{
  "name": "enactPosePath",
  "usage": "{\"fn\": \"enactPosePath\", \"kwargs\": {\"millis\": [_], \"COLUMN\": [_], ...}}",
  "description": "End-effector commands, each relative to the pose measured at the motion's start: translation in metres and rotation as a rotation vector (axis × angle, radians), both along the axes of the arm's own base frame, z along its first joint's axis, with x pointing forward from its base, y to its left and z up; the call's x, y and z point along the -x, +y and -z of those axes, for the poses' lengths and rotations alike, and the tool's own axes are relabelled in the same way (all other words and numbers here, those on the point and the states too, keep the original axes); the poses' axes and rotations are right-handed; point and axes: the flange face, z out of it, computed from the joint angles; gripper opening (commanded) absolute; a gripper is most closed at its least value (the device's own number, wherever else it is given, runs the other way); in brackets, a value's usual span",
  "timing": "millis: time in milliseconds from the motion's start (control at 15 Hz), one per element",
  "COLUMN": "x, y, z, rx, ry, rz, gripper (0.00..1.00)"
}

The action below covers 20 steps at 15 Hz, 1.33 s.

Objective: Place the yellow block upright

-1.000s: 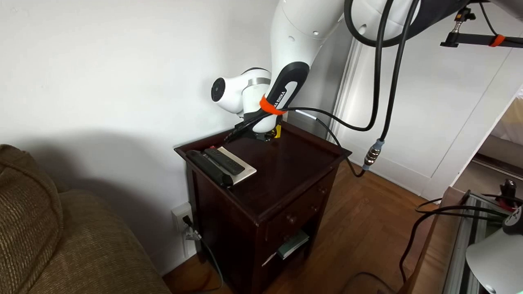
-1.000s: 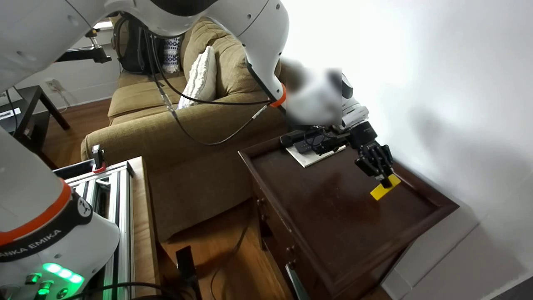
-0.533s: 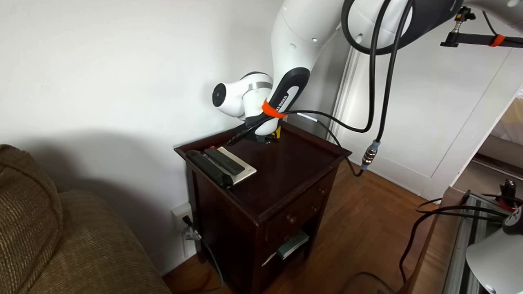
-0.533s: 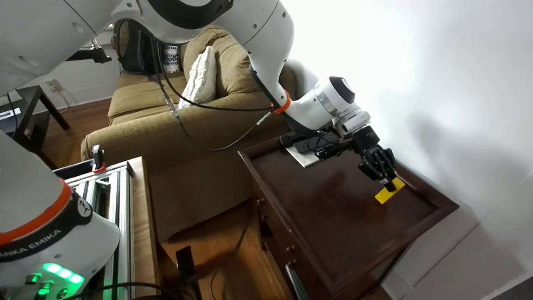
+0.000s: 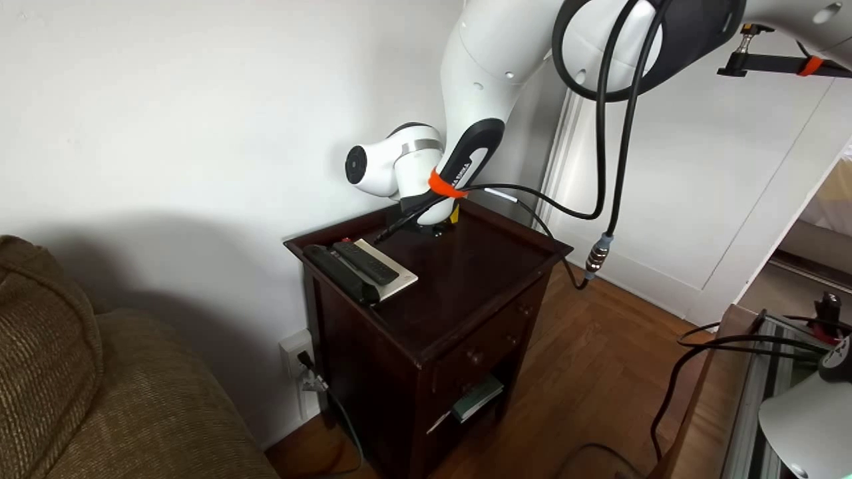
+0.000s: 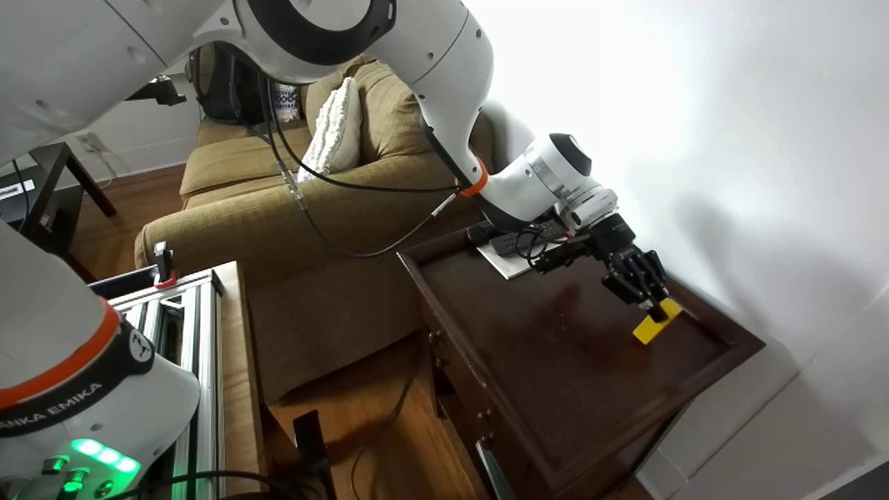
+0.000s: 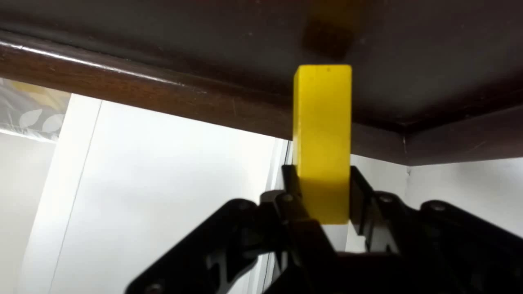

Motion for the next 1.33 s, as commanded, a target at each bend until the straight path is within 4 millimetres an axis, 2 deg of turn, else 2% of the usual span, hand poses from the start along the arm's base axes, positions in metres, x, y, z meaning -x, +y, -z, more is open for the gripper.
{"fn": "enactPosePath", "kwargs": {"millis": [0, 1267], "x": [0.000, -0.003], "y": [-0.005, -0.012], "z": [0.012, 0.025], "rx": [0.035, 0.091], "ry": [-0.015, -0.050], "rz": [0.016, 0.029], "gripper": [0.08, 0.08]}}
